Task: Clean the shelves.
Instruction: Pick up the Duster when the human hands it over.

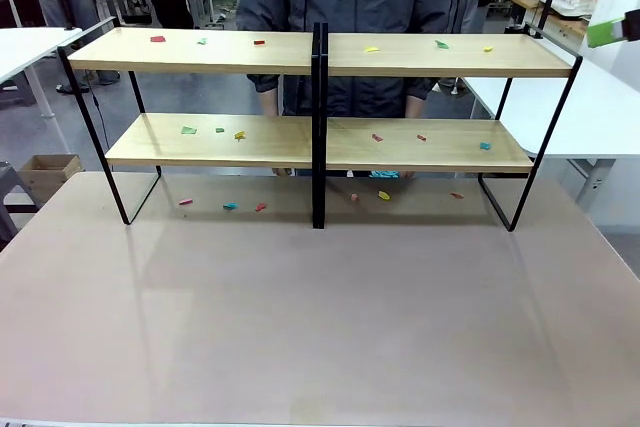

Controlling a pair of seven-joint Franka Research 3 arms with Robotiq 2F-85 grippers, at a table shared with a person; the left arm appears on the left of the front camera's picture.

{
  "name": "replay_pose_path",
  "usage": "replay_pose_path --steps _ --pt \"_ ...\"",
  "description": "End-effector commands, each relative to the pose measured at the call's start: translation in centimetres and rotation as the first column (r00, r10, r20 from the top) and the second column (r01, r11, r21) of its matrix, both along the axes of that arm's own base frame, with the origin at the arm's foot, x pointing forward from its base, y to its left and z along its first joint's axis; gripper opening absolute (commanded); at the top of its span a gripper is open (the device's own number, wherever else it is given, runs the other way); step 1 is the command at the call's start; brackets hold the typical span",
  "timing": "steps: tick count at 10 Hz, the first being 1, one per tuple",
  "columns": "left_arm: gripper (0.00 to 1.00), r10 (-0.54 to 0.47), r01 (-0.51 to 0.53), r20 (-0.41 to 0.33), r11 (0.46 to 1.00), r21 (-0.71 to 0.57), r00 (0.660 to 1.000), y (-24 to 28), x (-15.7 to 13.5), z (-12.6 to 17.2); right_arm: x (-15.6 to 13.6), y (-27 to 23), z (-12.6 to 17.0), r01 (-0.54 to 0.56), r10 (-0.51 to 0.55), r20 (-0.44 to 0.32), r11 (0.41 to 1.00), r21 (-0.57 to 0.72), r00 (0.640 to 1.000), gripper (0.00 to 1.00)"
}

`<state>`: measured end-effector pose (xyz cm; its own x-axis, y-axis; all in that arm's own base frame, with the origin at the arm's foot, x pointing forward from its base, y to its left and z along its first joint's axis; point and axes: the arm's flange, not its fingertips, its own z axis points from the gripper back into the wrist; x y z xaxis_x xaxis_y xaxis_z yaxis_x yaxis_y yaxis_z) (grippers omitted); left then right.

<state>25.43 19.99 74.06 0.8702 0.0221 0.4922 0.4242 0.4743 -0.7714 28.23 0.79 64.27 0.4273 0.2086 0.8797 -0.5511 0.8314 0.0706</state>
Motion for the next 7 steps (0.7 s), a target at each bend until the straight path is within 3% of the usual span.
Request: replay_pose_path --steps 1,2,3,7 --pt "0.00 0.047 -0.046 0.012 0.997 -0.060 0.999 2.2 -1.5 -0.8 0.0 -0.1 -0.1 -0.006 0.006 0.000 1.000 -0.004 1.000 1.00" --pt "0.01 0.131 -0.130 0.008 0.988 -0.082 0.991 3.1 -1.4 -1.7 0.0 -0.1 -0.1 -0.006 0.006 0.000 1.000 -0.004 1.000 1.00" --pt "0.01 0.046 -0.046 0.002 0.999 -0.024 0.999 2.1 -1.3 -0.4 0.0 -0.1 -0.1 -0.006 0.006 0.000 1.000 -0.004 1.000 1.00" --pt "0.01 0.046 -0.046 0.002 0.999 -0.024 0.999 2.1 -1.3 -0.4 0.0 -0.1 -0.1 -0.006 0.006 0.000 1.000 -0.004 1.000 1.00"
